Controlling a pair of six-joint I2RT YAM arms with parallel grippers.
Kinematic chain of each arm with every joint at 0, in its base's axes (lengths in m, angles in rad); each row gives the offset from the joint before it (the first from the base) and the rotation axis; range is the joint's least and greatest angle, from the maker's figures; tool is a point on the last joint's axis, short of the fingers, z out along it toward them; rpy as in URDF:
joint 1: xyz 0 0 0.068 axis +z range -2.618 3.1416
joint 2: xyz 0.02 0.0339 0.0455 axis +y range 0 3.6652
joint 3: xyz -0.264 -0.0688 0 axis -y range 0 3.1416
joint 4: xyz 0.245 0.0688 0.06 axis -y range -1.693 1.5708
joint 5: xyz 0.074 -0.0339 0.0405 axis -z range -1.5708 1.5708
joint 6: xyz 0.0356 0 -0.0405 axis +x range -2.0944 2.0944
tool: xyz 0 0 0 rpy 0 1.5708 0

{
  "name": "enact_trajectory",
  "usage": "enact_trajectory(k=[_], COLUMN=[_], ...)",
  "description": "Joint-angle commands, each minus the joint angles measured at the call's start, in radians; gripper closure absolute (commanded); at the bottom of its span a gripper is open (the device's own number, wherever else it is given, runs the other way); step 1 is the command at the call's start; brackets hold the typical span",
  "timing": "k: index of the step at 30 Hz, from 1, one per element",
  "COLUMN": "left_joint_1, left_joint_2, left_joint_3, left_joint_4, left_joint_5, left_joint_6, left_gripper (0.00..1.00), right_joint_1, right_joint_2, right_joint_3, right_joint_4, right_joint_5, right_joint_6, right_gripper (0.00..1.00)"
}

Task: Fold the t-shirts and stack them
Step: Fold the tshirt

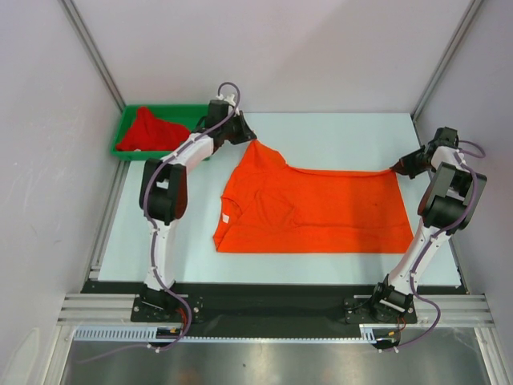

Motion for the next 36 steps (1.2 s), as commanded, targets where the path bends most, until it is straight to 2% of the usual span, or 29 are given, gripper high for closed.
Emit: enact_trajectory(k=[1, 18, 27, 36], left_joint_1=[-0.006, -0.016, -0.039, -0.040], left_joint_2=[-0.115, -0.399, -0.574, -0.698], left_joint_3=[-0.067, -0.363, -0.587, -0.719], left_joint_4=[0.011, 0.009, 0.007, -0.006], left_joint_5=[-0.011, -0.010, -0.033, -0.047], left_joint_6=[0.040, 0.066, 0.072, 0.069], left_gripper=[1.00, 1.00, 1.00, 1.00], right_joint_1=[-0.011, -0.049, -0.060, -0.081], right_joint_2=[-0.019, -0.146, -0.192, -0.269], right_joint_3=[0.032, -0.053, -0.111, -0.184], right_joint_4=[-0.030, -0.110, -0.117, -0.142], right_joint_5=[-0.004, 0.000, 0.016, 0.031], right_joint_6=[-0.026, -0.058, -0.067, -0.085], right_gripper=[1.00, 1.00, 1.00, 1.00])
